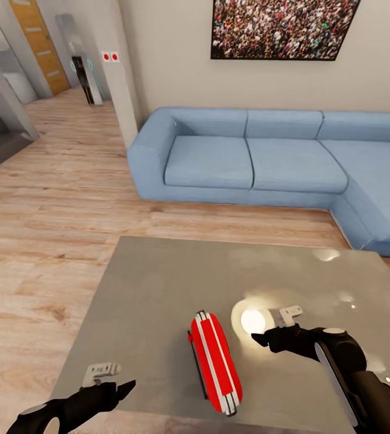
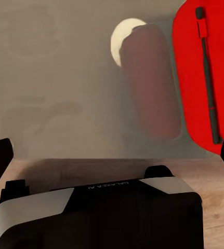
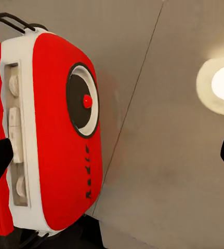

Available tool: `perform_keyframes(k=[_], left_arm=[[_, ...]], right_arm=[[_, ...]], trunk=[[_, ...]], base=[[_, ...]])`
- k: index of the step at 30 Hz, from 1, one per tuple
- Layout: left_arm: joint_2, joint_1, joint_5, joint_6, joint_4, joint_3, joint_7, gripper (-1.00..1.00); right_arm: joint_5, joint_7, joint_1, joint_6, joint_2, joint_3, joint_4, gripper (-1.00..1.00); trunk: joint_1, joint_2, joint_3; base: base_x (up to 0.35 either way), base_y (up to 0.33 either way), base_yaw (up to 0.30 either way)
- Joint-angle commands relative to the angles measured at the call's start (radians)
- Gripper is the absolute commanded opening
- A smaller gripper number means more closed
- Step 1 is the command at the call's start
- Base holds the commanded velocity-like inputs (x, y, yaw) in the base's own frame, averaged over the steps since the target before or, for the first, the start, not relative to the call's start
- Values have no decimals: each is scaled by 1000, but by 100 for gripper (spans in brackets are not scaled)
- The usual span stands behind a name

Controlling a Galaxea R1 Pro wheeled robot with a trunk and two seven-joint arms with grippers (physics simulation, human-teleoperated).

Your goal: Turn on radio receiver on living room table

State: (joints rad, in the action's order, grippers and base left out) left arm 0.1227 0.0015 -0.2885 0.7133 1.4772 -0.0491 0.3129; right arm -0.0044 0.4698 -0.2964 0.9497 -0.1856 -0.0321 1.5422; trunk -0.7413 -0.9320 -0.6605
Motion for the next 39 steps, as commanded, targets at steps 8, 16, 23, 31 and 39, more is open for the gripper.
perform_keyframes(k=[8, 16, 23, 31, 39], left_arm=[[0, 0, 0, 0, 0, 0, 0, 100], [0, 0, 0, 0, 0, 0, 0, 100], [0, 0, 0, 0, 0, 0, 0, 100], [-1, 0, 0, 0, 0, 0, 1, 100], [-1, 0, 0, 0, 0, 0, 1, 100]], right_arm=[[3, 0, 0, 1, -1, -3, -1, 100], [17, -7, -1, 10, 51, -53, 19, 100], [122, -154, -1, 84, 255, -267, 26, 100], [140, -263, -1, 97, 350, -340, 23, 100], [142, -373, -1, 97, 360, -349, 13, 100]], trunk=[[0, 0, 0], [0, 0, 0], [0, 0, 0], [0, 0, 0], [0, 0, 0]], base=[[0, 0, 37], [0, 0, 1], [0, 0, 0], [0, 0, 0], [0, 0, 0]])
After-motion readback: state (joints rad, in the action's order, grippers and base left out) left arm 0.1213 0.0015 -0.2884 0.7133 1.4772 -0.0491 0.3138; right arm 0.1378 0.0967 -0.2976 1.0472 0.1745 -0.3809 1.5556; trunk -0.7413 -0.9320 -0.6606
